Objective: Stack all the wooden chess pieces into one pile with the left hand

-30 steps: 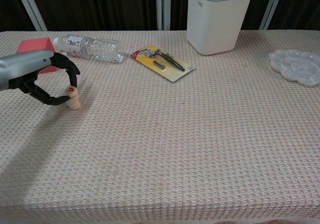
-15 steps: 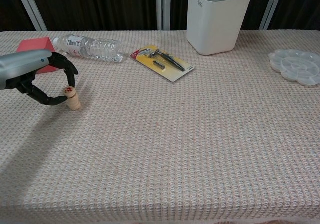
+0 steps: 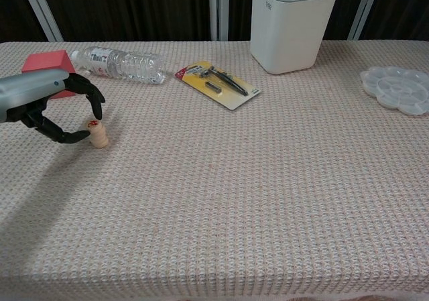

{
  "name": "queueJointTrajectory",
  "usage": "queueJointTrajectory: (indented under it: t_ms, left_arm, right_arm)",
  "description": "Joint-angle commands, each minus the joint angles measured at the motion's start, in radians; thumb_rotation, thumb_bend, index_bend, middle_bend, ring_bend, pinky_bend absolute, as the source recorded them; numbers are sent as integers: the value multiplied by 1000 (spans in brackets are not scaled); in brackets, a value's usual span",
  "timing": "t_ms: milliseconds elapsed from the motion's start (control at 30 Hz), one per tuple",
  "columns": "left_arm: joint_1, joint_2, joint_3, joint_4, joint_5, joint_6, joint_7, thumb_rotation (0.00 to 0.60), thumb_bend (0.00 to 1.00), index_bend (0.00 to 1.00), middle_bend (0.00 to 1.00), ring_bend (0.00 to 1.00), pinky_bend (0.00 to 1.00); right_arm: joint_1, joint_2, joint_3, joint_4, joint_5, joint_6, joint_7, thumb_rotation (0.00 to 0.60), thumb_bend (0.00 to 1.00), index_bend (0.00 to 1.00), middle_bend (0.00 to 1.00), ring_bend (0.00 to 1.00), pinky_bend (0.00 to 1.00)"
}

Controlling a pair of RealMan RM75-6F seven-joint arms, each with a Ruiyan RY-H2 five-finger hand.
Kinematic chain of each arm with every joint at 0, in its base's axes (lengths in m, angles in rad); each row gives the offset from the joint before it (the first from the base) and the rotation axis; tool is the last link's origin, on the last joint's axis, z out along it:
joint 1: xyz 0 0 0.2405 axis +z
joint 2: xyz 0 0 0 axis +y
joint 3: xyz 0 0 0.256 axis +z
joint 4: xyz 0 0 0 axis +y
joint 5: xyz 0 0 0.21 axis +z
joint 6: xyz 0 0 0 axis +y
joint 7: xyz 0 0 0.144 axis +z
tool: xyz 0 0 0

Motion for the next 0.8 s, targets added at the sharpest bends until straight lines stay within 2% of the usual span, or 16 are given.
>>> queueJointTrajectory:
  t_ms: [33,200,300,367,467,567,667,800]
  left_arm:
    - [1,0,-2,-2,3,3,-2,600,336,391,175,0,0]
    - [15,28,-1,-50,28,39,3,600,337,336,162,0,0]
    - [56,79,16,-120,77,123,23,600,337,270,146,0,0]
    - [105,121,42,-149,146,215,27,600,336,214,131,0,0]
    - [195,160,85,-97,278,394,20,600,270,117,120,0,0]
    - [282,164,126,37,381,553,28,600,139,68,82,0,0]
    - [345,162,163,120,409,610,17,600,78,11,8,0,0]
    - [382,172,187,169,434,628,55,599,60,0,0,0,0]
  right_arm:
    - [-1,0,1,0,0,2,1,600,115,0,0,0,0]
    - [-2,3,1,-1,-2,6,4,600,115,0,0,0,0]
    - [-3,7,0,-6,-9,13,6,600,118,0,0,0,0]
    - [-4,10,-3,-9,-16,17,7,600,114,0,0,0,0]
    - [-5,13,-9,-12,-30,22,-3,600,105,0,0,0,0]
    - [-4,5,-11,-5,-50,37,-28,600,89,0,0,0,0]
    - [0,-2,-14,-7,-60,36,-57,600,83,0,0,0,0]
    - [4,-5,-18,-24,-66,29,-92,600,82,0,0,0,0]
